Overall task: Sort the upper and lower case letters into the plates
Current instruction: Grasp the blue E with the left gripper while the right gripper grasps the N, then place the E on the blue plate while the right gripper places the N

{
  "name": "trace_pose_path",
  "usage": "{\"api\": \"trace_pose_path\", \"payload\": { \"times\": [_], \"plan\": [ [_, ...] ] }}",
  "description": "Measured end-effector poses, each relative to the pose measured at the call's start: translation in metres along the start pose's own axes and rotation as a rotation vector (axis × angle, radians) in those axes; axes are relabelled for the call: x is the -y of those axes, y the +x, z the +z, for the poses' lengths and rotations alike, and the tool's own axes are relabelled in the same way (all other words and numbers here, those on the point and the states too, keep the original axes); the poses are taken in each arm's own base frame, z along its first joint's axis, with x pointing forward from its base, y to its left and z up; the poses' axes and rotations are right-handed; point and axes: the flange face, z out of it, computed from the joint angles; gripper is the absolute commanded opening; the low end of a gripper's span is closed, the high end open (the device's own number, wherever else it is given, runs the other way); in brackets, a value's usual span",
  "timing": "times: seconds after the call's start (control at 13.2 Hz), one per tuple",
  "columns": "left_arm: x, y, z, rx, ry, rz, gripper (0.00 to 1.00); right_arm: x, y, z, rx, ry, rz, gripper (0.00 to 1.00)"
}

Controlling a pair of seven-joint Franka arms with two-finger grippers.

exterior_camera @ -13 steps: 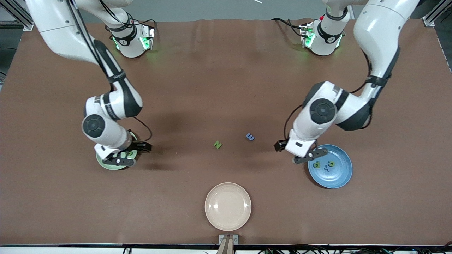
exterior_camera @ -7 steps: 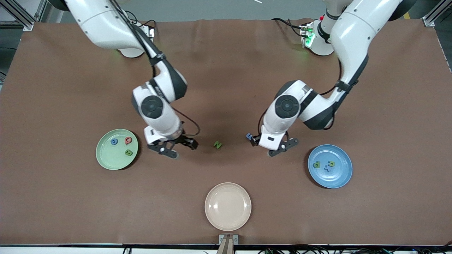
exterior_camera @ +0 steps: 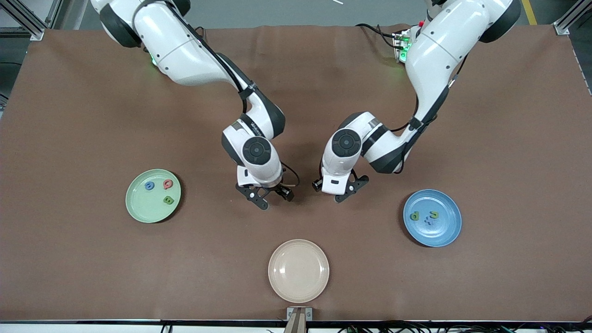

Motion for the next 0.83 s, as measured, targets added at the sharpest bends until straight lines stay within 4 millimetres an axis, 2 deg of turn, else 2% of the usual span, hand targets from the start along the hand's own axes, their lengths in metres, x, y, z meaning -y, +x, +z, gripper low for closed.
{"api": "trace_pose_path", "payload": {
  "times": [0.08,0.23,0.38,0.53,0.68,0.76,0.83],
  "plan": [
    [0.0,-0.004,0.008,-0.004,0.009,-0.012,0.65,0.003,-0.006,0.006,-0.006,-0.006,0.001,0.95],
    [0.001,-0.007,0.02,-0.004,0.022,-0.022,0.63,0.004,-0.013,0.016,-0.01,-0.016,0.002,0.83],
    [0.002,-0.005,0.023,-0.01,0.028,-0.022,0.6,0.003,-0.012,0.018,-0.012,-0.019,0.005,0.73],
    [0.003,-0.004,0.023,-0.012,0.029,-0.038,0.51,0.004,-0.013,0.018,-0.012,-0.02,0.005,0.68],
    [0.003,-0.004,0.025,-0.011,0.032,-0.047,0.48,0.005,-0.018,0.018,-0.011,-0.021,0.001,0.62],
    [0.003,-0.004,0.026,-0.01,0.033,-0.048,0.41,0.006,-0.022,0.018,-0.011,-0.021,-0.001,0.58],
    [0.004,-0.004,0.027,-0.01,0.035,-0.048,0.24,0.006,-0.024,0.018,-0.012,-0.019,-0.003,0.55]
  ]
}}
